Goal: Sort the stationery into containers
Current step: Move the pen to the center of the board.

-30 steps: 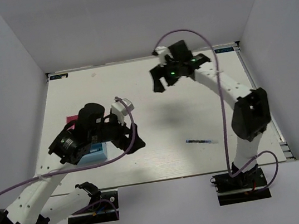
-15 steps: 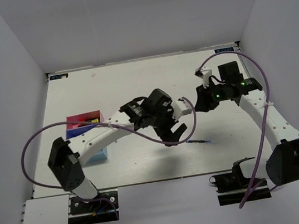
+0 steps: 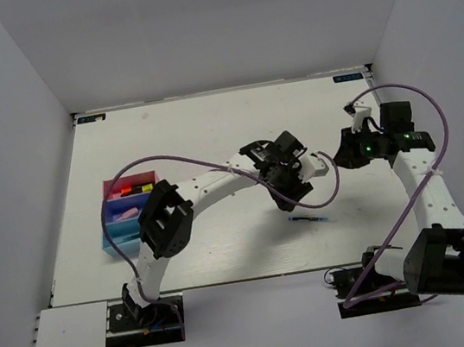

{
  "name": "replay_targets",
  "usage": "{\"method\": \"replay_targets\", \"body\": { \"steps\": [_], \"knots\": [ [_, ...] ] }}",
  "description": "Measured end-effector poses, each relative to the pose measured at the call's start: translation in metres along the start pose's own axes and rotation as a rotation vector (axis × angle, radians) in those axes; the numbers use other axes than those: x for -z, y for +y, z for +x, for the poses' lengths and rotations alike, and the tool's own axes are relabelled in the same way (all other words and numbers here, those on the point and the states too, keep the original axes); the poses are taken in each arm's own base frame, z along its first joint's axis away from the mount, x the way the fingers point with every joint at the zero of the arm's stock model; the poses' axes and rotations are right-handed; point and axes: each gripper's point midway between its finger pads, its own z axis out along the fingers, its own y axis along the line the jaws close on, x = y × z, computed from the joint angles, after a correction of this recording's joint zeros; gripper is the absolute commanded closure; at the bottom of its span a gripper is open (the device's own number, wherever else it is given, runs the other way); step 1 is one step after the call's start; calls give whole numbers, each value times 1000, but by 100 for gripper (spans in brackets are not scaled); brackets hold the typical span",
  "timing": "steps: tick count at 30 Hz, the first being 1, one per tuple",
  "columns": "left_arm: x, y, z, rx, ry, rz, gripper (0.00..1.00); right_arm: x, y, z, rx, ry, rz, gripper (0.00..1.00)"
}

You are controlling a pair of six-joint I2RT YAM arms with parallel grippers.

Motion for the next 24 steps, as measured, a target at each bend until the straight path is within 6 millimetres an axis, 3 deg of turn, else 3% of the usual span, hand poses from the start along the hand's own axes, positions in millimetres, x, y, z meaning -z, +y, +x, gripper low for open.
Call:
{"method": "replay_targets", "body": {
  "steps": [5,14,18,24],
  "knots": [
    [-27,-1,3,-43,48,8,37,11,-14,-3,-59,-51,15,83],
    [-68,-32,12,-153,103,45,37,22,-22,-5,-147,-112,-28,84],
    [-74,-39,10,-195,103,37,40,23,-23,-5,-171,-124,-52,84],
    [-82,-31,0,-249,77,-34,40,26,-20,-7,-184,-147,-89,84]
  ]
}}
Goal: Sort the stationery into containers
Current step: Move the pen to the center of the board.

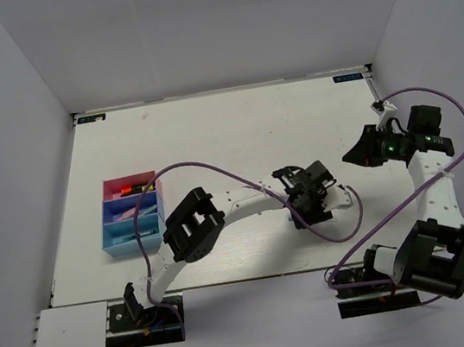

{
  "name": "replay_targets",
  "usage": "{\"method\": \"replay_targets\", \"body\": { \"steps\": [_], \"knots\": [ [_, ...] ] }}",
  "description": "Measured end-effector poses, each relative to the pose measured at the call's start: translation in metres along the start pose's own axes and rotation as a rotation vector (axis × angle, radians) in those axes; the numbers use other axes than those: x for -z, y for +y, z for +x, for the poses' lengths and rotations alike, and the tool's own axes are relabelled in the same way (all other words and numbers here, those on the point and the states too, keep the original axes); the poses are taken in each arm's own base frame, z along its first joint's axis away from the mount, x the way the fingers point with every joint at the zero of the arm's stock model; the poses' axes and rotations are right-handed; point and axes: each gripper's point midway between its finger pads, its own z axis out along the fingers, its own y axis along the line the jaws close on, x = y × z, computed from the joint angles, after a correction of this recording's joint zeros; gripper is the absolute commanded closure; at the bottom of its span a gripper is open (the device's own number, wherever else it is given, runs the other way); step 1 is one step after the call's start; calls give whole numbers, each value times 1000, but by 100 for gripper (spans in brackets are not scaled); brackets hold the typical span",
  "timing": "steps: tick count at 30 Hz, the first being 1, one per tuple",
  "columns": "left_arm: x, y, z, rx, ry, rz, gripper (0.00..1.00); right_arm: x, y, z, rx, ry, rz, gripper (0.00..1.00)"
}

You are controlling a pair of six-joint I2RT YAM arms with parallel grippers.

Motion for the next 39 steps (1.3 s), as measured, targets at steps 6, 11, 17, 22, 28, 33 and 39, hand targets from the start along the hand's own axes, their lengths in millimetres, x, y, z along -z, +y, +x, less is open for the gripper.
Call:
{"method": "replay_targets", "body": {
  "steps": [6,11,17,22,28,33,39],
  "knots": [
    [-8,9,-3,-15,-6,-30,47,2,2,2,-18,-11,-27,84],
    [-9,8,-3,-11,-7,-23,76,4,4,0,-24,-26,-48,84],
    [-9,2,-1,-13,-6,1,92,6,6,-2,-32,-43,-72,84],
    [-1,-11,13,9,13,59,100,8,8,-3,-37,-53,-90,86],
    [24,-39,60,121,74,142,100,9,13,-2,-49,-61,-120,86],
    [44,-53,102,190,162,175,100,10,18,-2,-47,-69,-144,86],
    [51,-60,123,222,209,167,79,14,22,-4,-44,-83,-155,86]
  ]
}}
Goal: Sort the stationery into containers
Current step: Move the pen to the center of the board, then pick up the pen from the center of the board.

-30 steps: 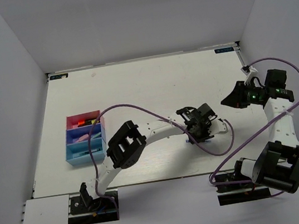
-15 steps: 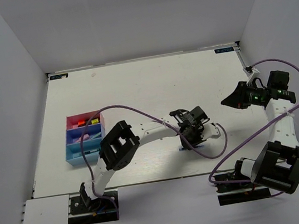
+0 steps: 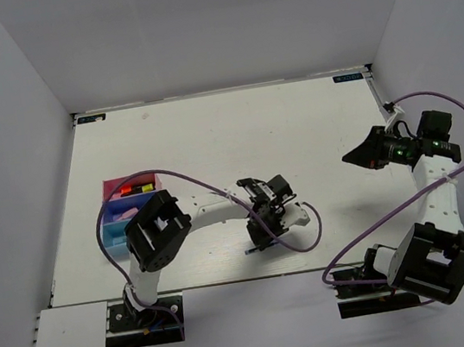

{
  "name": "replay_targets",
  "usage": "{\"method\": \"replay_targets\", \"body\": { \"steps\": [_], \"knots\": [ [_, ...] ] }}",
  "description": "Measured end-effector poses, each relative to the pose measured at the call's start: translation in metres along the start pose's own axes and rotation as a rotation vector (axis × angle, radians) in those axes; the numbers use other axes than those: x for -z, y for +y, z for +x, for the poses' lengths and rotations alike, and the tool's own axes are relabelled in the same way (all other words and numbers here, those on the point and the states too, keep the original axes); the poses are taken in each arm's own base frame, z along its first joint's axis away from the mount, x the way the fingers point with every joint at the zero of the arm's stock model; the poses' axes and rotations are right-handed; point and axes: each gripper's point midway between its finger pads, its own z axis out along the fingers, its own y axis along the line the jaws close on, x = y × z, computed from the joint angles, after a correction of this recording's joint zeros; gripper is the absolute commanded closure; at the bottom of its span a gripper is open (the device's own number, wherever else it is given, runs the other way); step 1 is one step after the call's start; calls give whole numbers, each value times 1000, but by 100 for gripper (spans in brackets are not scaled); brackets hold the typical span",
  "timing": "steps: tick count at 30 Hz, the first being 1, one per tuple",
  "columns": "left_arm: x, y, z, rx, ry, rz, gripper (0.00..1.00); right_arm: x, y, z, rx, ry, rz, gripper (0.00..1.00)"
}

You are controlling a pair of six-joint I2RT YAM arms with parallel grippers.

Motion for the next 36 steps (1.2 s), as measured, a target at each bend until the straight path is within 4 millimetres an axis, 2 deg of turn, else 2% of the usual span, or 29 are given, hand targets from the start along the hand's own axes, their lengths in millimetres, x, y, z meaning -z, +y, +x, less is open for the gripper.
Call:
{"method": "replay_targets", "body": {
  "steps": [1,9,12,13,17,24,28,31,34,36],
  "knots": [
    [0,0,3,4,0,-5,70,0,1,0,-1,-3,-4,86],
    [0,-1,13,62,-42,-66,56,3,3,-1,-15,-16,-20,86],
    [-3,-1,15,66,-57,-117,67,4,3,-2,-17,-19,-21,86],
    [-3,0,15,67,-63,-138,80,5,3,-2,-18,-21,-22,86],
    [-4,3,15,85,-77,-173,100,5,3,-3,-18,-24,-24,86],
    [-4,4,15,91,-84,-210,100,6,4,-4,-16,-31,-37,86],
    [3,4,11,85,-129,-225,100,7,4,-4,-11,-36,-36,84],
    [11,11,24,91,-114,-257,100,7,4,-5,-6,-38,-40,84],
    [33,21,46,116,-74,-283,100,7,4,-5,-2,-39,-44,84],
    [61,30,55,127,-88,-305,100,7,5,-5,-1,-41,-50,84]
  ]
}}
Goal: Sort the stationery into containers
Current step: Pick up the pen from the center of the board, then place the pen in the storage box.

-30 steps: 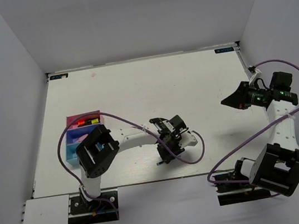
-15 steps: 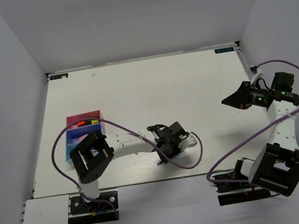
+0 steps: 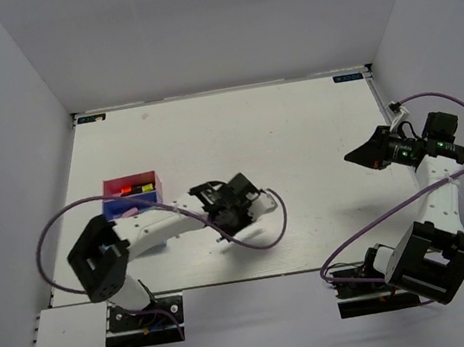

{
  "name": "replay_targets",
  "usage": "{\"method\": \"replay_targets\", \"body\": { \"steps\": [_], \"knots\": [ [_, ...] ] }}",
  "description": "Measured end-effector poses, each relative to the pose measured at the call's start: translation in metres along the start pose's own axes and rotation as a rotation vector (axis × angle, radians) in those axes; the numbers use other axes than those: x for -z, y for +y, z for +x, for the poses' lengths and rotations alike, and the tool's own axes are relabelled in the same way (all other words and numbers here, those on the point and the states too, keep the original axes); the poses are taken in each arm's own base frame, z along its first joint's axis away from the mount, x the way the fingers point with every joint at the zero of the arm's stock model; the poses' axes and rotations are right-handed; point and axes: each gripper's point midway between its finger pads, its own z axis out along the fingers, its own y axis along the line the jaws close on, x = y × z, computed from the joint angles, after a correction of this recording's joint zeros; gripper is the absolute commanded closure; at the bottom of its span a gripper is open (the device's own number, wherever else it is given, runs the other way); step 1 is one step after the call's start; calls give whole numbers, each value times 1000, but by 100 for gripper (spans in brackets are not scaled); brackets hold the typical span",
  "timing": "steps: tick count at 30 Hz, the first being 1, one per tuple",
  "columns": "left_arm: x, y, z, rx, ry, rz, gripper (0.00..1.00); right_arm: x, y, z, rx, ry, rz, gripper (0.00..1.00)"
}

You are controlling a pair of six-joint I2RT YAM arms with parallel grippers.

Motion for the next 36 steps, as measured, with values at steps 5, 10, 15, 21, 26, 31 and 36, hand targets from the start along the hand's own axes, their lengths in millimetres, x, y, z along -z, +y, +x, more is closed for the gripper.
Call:
{"method": "replay_targets", "body": {
  "steps": [5,10,15,21,26,31,36],
  "knots": [
    [67,48,9,50,-101,-96,100,0,3,1,-6,0,-16,84],
    [112,85,46,67,-143,-199,100,0,7,1,-4,-2,-39,83],
    [134,125,108,199,-152,-274,100,0,11,1,-11,-5,-65,83],
    [125,130,164,239,-162,-303,100,-1,14,3,-48,-3,-102,83],
    [124,140,183,210,-176,-354,100,-3,10,4,-84,0,-121,83],
    [122,157,187,188,-182,-399,100,-2,10,7,-107,3,-138,83],
    [109,167,198,208,-170,-407,100,0,12,8,-115,-8,-155,82]
  ]
}}
